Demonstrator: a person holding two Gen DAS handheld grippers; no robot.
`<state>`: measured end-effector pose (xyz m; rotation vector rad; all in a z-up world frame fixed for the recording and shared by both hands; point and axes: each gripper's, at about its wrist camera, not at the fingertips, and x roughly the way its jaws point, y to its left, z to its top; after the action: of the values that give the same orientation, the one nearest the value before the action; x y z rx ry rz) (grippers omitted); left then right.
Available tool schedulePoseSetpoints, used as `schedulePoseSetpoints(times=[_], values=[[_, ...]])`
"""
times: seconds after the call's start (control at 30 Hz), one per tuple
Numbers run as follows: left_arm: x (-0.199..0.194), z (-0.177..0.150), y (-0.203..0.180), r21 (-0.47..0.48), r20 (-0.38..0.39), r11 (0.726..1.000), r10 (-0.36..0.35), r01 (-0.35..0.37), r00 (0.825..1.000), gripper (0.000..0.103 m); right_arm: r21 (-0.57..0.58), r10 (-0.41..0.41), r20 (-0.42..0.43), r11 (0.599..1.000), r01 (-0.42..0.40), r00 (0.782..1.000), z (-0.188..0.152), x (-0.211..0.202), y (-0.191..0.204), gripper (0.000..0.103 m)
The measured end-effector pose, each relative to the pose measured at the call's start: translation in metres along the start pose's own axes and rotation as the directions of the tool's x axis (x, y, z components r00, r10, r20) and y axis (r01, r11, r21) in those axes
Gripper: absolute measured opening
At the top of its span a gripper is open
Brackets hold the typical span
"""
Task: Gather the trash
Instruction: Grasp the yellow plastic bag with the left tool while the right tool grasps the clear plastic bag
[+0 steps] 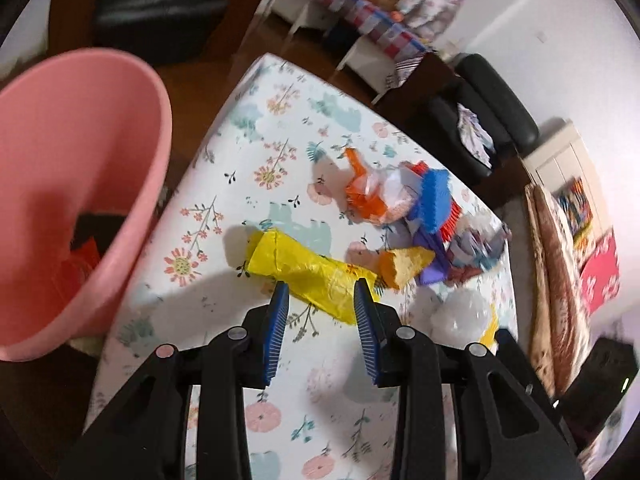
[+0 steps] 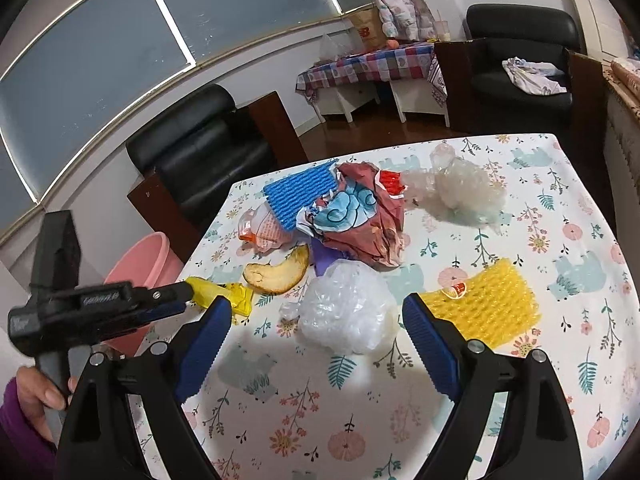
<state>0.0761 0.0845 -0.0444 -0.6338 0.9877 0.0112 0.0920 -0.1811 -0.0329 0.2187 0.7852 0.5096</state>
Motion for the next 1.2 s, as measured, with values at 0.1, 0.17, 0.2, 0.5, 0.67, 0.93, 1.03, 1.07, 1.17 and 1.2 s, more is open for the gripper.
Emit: schedulePoseSetpoints(times=[0.1, 0.17, 0.2, 0.5, 0.67, 0.93, 1.03, 1.07, 1.17, 1.2], values=[[0.01, 0.009, -0.002, -0.031, -0.007, 0.999, 0.026, -0.026, 1.0, 0.034, 0.003, 0.006, 0.0, 1.0, -0.006, 1.0, 0.0, 0.001, -0.002, 0.086], [0.015, 0.014, -0.003, -0.044, -0.016, 0.998, 0.045, -0.046, 0.999, 0.034, 0.007, 0.009, -0.002, 1.0, -0.009, 1.0, 0.0, 0.002, -0.005, 0.086], [0.021, 0.017, -0.004, -0.061, -0.032, 0.996, 0.059, -0.061, 0.998, 0.034, 0.008, 0.01, -0.003, 1.0, -0.01, 1.0, 0.0, 0.002, -0.006, 0.086], [0.037, 0.02, -0.022, 0.027, -0.022, 0.993, 0.118, -0.118, 0.993, 0.034, 0.035, 0.007, -0.024, 0.999, -0.006, 1.0, -0.001, 0.006, -0.019, 0.086], [0.031, 0.015, -0.023, 0.049, 0.015, 0.994, 0.096, -0.097, 0.995, 0.018, 0.047, 0.016, -0.043, 0.999, -0.014, 0.999, -0.001, 0.011, -0.022, 0.084], [0.009, 0.003, -0.029, 0.133, 0.083, 0.989, 0.057, -0.068, 0.995, 0.007, 0.052, 0.009, -0.066, 0.999, -0.006, 0.998, -0.003, 0.018, -0.02, 0.075], [0.0, -0.001, -0.031, 0.166, 0.107, 0.984, 0.038, -0.056, 0.994, 0.007, 0.06, 0.002, -0.074, 0.998, 0.003, 0.997, -0.003, 0.02, -0.02, 0.073], [-0.003, -0.003, -0.032, 0.176, 0.116, 0.983, 0.035, -0.055, 0.993, 0.007, 0.064, 0.0, -0.075, 0.998, 0.005, 0.997, -0.003, 0.021, -0.02, 0.071], [-0.014, -0.008, -0.033, 0.203, 0.15, 0.978, 0.024, -0.054, 0.988, 0.007, 0.073, -0.016, -0.082, 0.997, 0.022, 0.997, -0.002, 0.024, -0.021, 0.066], [-0.017, -0.009, -0.033, 0.211, 0.161, 0.976, 0.021, -0.056, 0.987, 0.007, 0.076, -0.02, -0.087, 0.997, 0.026, 0.996, -0.002, 0.026, -0.021, 0.065]])
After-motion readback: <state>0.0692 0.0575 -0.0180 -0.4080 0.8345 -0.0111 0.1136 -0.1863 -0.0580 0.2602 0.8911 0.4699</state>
